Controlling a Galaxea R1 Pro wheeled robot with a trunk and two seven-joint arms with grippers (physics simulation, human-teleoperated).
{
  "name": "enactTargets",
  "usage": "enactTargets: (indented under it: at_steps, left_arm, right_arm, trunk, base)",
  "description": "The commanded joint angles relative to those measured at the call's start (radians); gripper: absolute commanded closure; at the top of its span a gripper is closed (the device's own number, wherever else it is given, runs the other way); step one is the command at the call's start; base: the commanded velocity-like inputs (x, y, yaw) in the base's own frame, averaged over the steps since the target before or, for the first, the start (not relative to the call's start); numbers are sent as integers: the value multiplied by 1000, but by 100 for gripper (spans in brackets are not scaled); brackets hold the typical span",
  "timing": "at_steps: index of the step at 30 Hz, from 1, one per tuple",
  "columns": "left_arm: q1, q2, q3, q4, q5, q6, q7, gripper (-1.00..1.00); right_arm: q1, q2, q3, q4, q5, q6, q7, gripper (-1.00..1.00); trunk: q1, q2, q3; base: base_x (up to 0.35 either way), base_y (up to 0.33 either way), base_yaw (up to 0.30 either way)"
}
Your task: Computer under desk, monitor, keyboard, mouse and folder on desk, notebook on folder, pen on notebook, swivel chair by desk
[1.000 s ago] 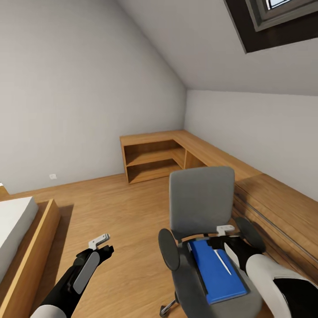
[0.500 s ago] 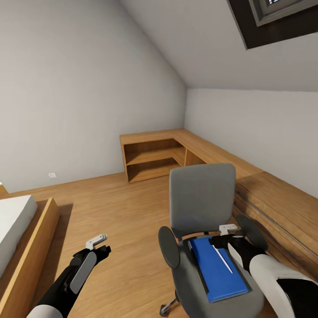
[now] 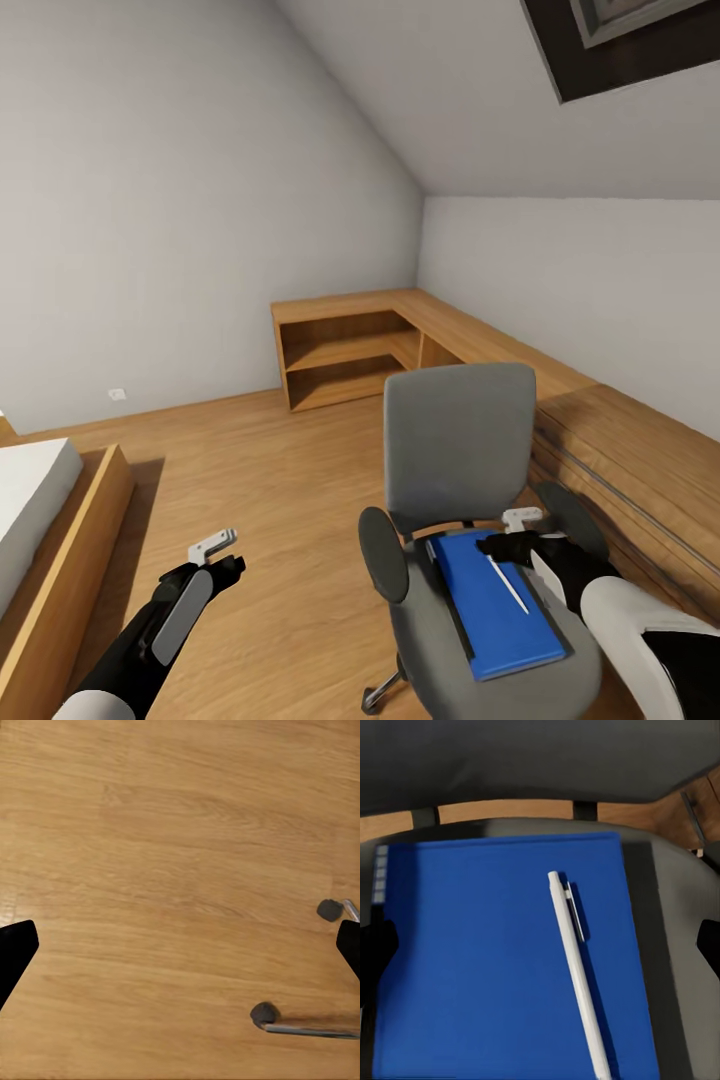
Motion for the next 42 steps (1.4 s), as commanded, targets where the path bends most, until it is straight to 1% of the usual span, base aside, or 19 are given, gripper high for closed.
enactTargets:
  at_steps: [1,4,9,10,11,15,19,23,25,26,27,29,30,35,42]
  left_arm:
    - [-1,4,-3,-1,10,0,10,-100]
    - [-1,17,12,-2,11,0,9,-100]
    - [-1,26,39,-3,11,0,-18,-100]
    - [-1,28,43,-3,11,1,-29,-100]
    - [-1,30,48,-3,10,1,-56,-100]
    - [-1,39,53,-5,9,2,-117,-100]
    - [-1,48,55,-34,8,7,-153,-100]
    - [11,55,56,-134,4,14,-169,-100]
    - [56,57,56,-247,2,27,-172,-100]
    - [115,59,58,-371,1,65,-171,-100]
    - [128,59,59,-399,1,77,-170,-100]
    - [165,60,60,-482,1,127,-169,-100]
    - [174,60,61,-505,1,143,-168,-100]
    - [188,60,62,-538,2,166,-167,-100]
    - [191,60,78,-545,1,172,-167,-100]
  right_arm:
    - [0,-4,1,-3,7,5,11,-100]
    - [0,-15,1,-3,6,5,36,-100]
    - [0,-24,1,-4,6,5,72,-100]
    - [0,-25,1,-4,6,5,78,-100]
    - [0,-28,1,-4,6,5,87,-100]
    - [0,-32,1,-5,5,5,96,-100]
    - [0,-34,1,-5,6,5,100,-100]
    - [0,-35,1,-5,6,5,102,-100]
    - [0,-35,1,-6,6,5,102,-100]
    - [0,-35,1,-6,6,5,103,-100]
    - [0,-35,1,-6,6,5,103,-100]
    - [0,-35,1,-7,6,5,103,-100]
    - [0,-35,1,-7,6,5,103,-100]
    - [0,-35,1,-8,6,6,102,-100]
    - [0,-34,2,-9,6,8,101,-100]
  trunk:
    - [0,-1,-1]
    - [0,-1,-1]
    - [0,-1,-1]
    - [0,-1,-1]
    - [0,-1,-1]
    - [0,-1,-1]
    - [0,-1,-1]
    - [0,-1,-1]
    - [0,-1,-1]
    - [0,-1,-1]
    - [0,-1,-1]
    - [0,-1,-1]
    - [0,-1,-1]
    - [0,-1,-1]
    - [27,-50,-23]
  base:
    - [0,0,0]
    - [0,0,0]
    - [0,0,0]
    - [0,0,0]
    - [0,0,0]
    - [0,0,0]
    - [0,0,0]
    - [0,0,0]
    - [0,0,0]
    - [0,0,0]
    - [0,0,0]
    - [0,0,0]
    - [0,0,0]
    - [0,0,0]
    - [0,0,0]
